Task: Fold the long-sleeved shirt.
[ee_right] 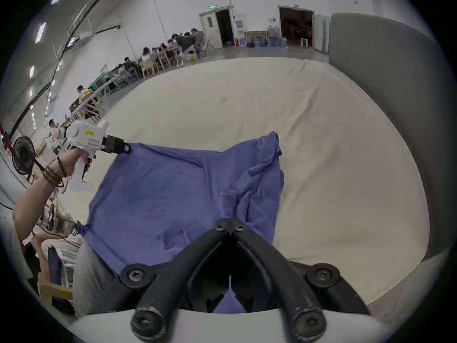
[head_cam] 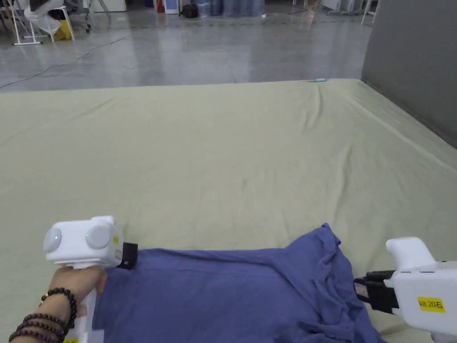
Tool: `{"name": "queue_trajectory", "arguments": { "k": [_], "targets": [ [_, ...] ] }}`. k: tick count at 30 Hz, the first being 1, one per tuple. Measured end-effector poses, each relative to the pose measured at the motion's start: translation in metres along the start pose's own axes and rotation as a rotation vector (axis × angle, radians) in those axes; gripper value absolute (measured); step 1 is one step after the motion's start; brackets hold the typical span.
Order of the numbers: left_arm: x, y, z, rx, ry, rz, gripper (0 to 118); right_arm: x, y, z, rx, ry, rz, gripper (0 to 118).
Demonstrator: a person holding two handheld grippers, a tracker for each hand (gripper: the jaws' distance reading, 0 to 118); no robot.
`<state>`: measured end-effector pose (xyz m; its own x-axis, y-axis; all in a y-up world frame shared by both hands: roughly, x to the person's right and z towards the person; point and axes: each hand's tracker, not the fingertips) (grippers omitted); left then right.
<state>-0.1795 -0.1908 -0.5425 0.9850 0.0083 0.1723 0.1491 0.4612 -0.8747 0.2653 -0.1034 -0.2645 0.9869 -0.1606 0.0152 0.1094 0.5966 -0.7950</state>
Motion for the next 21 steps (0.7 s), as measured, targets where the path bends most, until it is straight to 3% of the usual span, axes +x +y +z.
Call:
{"name": "queue_trajectory", "arguments": {
  "k": [2, 3, 9, 10, 12, 19, 20, 21],
  "targets": [
    [0.005, -0.006, -0.001, 0.013, 0.003, -0.021, 37, 0.003, 0.007, -0.006, -0.007, -0.025, 0.015, 0],
    [0.009, -0.006, 0.006, 0.027, 0.019, -0.034, 0, 0.003, 0.012, -0.009, -0.006, -0.032, 0.022, 0],
    [0.021, -0.015, 0.058, 0.103, -0.057, -0.068, 0, 0.01, 0.079, -0.044, 0.047, -0.029, 0.013, 1],
    [0.021, -0.017, 0.066, 0.117, -0.059, -0.071, 0, 0.014, 0.095, -0.056, 0.06, -0.051, 0.009, 13],
    [0.019, -0.019, 0.076, 0.145, -0.053, -0.059, 0, 0.022, 0.125, -0.085, 0.052, -0.136, 0.002, 69],
    [0.015, -0.021, 0.084, 0.153, -0.073, -0.042, 0, 0.054, 0.161, -0.19, -0.232, -0.178, -0.073, 66],
    [0.014, -0.021, 0.081, 0.149, -0.073, -0.043, 0, 0.056, 0.16, -0.201, -0.278, -0.187, -0.086, 62],
    [0.014, -0.021, 0.079, 0.148, -0.074, -0.039, 0, 0.057, 0.157, -0.209, -0.313, -0.192, -0.095, 49]
  ]
}}
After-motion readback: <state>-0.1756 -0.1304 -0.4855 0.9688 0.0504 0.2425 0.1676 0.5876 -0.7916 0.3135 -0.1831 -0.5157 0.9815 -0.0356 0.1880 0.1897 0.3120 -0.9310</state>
